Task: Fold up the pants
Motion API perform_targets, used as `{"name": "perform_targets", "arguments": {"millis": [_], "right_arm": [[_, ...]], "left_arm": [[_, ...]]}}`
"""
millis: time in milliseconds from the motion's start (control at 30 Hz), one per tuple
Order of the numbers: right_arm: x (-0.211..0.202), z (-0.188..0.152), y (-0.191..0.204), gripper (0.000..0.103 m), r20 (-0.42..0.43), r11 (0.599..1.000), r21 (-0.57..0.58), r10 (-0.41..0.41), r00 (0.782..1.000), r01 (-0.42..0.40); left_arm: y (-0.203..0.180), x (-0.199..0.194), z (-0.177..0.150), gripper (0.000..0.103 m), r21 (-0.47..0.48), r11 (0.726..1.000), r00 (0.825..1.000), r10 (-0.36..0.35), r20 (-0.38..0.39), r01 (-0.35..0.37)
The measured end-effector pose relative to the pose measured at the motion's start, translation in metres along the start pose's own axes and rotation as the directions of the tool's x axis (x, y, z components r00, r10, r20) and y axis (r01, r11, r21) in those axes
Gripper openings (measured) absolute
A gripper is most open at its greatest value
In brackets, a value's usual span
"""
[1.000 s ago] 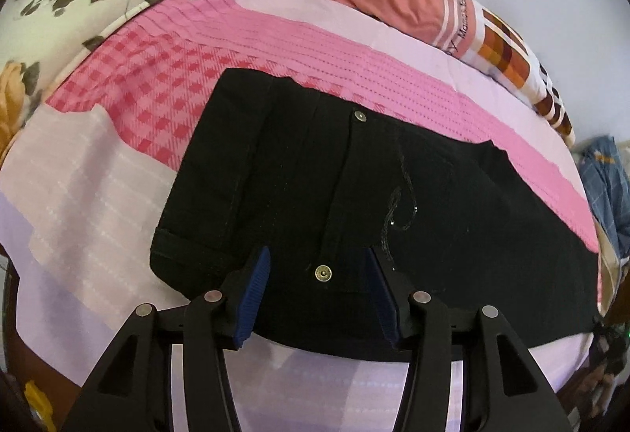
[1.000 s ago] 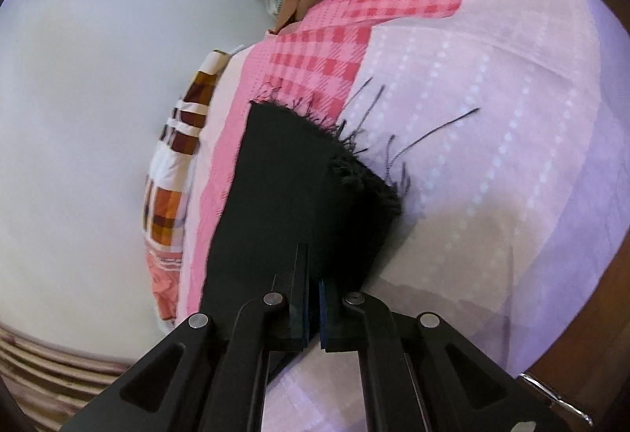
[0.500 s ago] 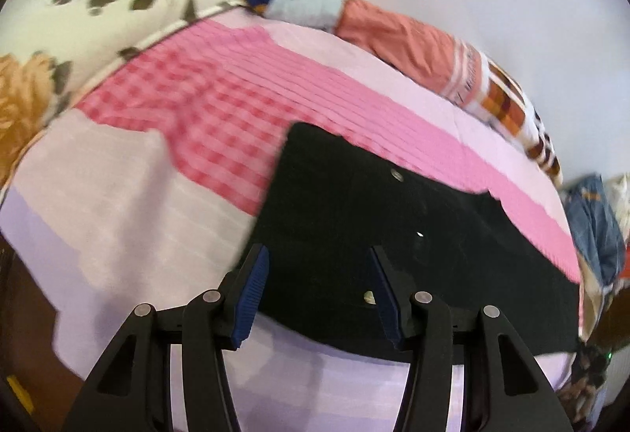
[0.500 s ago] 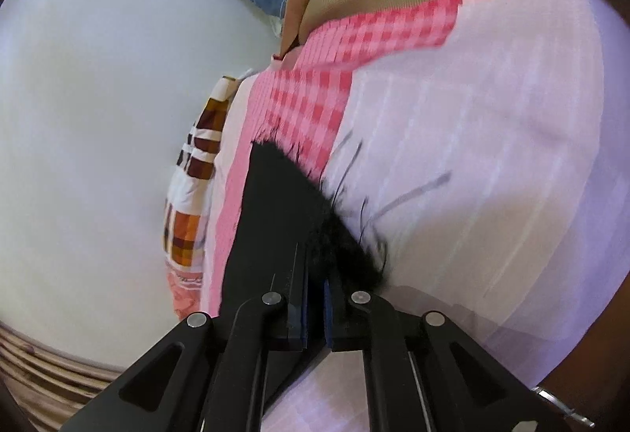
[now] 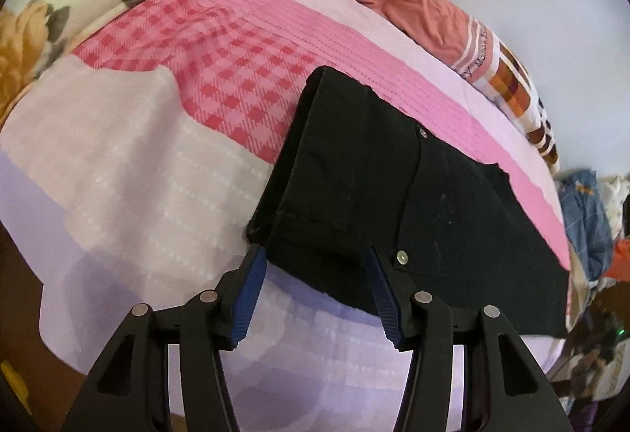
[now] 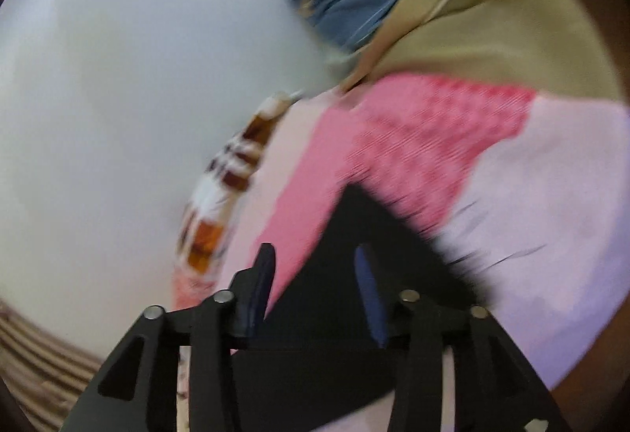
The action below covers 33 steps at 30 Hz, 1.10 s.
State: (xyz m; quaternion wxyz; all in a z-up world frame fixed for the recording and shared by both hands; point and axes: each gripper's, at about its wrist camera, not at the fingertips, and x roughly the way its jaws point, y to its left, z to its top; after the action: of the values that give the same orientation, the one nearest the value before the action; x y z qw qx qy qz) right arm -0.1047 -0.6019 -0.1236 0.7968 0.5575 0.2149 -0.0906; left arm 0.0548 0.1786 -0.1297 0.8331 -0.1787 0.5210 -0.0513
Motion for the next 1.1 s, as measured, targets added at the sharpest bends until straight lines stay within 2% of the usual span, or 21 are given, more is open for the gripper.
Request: {"name": "perform_targets", "arguments": {"millis": [133,167,367,433,500,533,600,700,733,767,833,900,967,1033,1067,1100], "right_arm": [[0.038,-0.031,0.035,0.042,-0.119,0.997,-0.055,0.055,0.991,-0.062],[0.048,-0.040,0.045,0.042,-0.147,0.995,-0.069,0.066,0.987,-0.077],[0.085,-0.085,0.085,0.042,-0.282,0.978,-0.101,0.146,0.948,-0.181],[0.094,-0.099,0.093,0.044,-0.324,0.972,-0.117,0.158,0.933,-0.205],[0.103,-0.111,0.097,0.046,-0.368,0.969,-0.113,0.164,0.915,-0.219],[0.109,-0.116,0.098,0.046,-0.387,0.968,-0.108,0.170,0.907,-0.227],[0.118,-0.123,0.101,0.046,-0.415,0.965,-0.112,0.172,0.893,-0.238],[0.146,-0.138,0.119,0.046,-0.493,0.952,-0.136,0.177,0.852,-0.276],[0.158,-0.146,0.131,0.046,-0.533,0.936,-0.180,0.165,0.830,-0.302],[0.165,-0.153,0.141,0.046,-0.556,0.920,-0.232,0.141,0.819,-0.315],[0.189,-0.176,0.172,0.046,-0.610,0.852,-0.394,0.039,0.792,-0.345],[0.210,-0.196,0.194,0.046,-0.655,0.784,-0.473,-0.008,0.755,-0.402],[0.231,-0.214,0.214,0.046,-0.647,0.703,-0.580,-0.090,0.757,-0.412],[0.249,-0.229,0.230,0.046,-0.641,0.626,-0.647,-0.136,0.755,-0.436],[0.258,-0.235,0.238,0.046,-0.623,0.585,-0.686,-0.164,0.765,-0.433],[0.269,-0.239,0.246,0.046,-0.619,0.546,-0.710,-0.181,0.764,-0.446]], "left_arm": [[0.001,0.002,0.011,0.024,0.009,0.999,0.999,0.033,0.035,-0.034],[-0.002,0.001,0.014,0.022,0.031,0.998,0.998,0.044,0.049,-0.046],[-0.016,-0.001,0.024,0.019,0.097,0.992,0.990,0.066,0.125,-0.078],[-0.016,-0.001,0.023,0.019,0.119,0.987,0.982,0.091,0.166,-0.112],[-0.011,0.009,0.021,0.019,0.118,0.985,0.985,0.110,0.132,-0.126],[-0.003,0.014,0.017,0.020,0.082,0.990,0.989,0.104,0.105,-0.113],[0.002,0.016,0.014,0.022,0.072,0.991,0.989,0.105,0.104,-0.113],[0.002,0.021,0.012,0.024,0.092,0.984,0.984,0.141,0.109,-0.152],[0.004,0.021,0.012,0.025,0.077,0.987,0.984,0.134,0.114,-0.143],[0.005,0.020,0.012,0.025,0.062,0.990,0.986,0.122,0.115,-0.130],[0.008,0.020,0.011,0.025,0.047,0.992,0.987,0.109,0.119,-0.116],[0.009,0.020,0.009,0.025,0.038,0.994,0.987,0.098,0.126,-0.103],[0.011,0.020,0.009,0.025,0.032,0.995,0.988,0.091,0.126,-0.095],[0.010,0.019,0.009,0.025,0.034,0.995,0.988,0.086,0.129,-0.091],[0.011,0.019,0.009,0.025,0.033,0.996,0.988,0.084,0.129,-0.089],[0.011,0.019,0.009,0.025,0.031,0.996,0.988,0.083,0.129,-0.088]]}}
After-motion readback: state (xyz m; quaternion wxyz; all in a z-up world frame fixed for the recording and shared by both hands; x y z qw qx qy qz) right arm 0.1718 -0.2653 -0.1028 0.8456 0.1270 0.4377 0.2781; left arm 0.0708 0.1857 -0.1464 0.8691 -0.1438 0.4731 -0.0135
